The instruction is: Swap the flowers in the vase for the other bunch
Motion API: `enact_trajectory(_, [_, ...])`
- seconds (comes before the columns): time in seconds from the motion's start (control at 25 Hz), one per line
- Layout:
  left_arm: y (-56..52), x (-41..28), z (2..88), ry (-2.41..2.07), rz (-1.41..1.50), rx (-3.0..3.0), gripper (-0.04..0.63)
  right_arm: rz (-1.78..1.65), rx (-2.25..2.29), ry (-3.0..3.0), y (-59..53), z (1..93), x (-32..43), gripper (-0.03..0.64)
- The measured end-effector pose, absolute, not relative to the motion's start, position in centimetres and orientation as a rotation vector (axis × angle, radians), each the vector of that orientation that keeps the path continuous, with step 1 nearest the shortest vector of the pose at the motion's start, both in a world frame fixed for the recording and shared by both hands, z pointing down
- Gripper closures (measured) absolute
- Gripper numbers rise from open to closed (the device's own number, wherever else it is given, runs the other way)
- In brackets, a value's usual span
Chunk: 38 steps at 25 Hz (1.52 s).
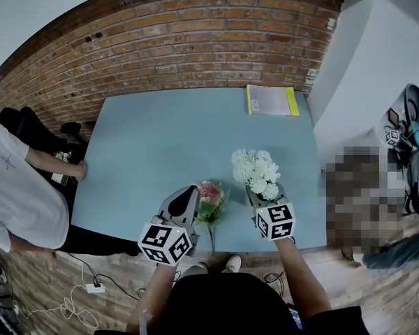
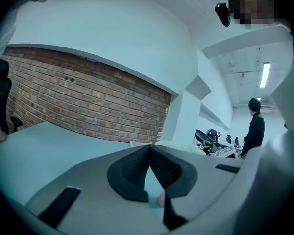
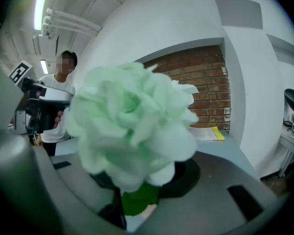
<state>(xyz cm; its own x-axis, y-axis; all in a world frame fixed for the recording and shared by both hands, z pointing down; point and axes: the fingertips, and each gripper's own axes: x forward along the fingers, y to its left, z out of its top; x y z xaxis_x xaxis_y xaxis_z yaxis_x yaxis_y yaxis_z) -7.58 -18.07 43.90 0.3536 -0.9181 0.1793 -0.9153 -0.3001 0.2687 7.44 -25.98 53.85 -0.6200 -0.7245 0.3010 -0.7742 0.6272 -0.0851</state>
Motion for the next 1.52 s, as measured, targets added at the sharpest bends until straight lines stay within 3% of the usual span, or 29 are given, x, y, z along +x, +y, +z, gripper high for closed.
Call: enact_trajectory(1.52, [-16.3, -6.1, 42.5, -1.602, -0.026, 2.395, 0.589, 0.036, 1.323, -2.831, -23.5, 37.1, 8.6, 0.486])
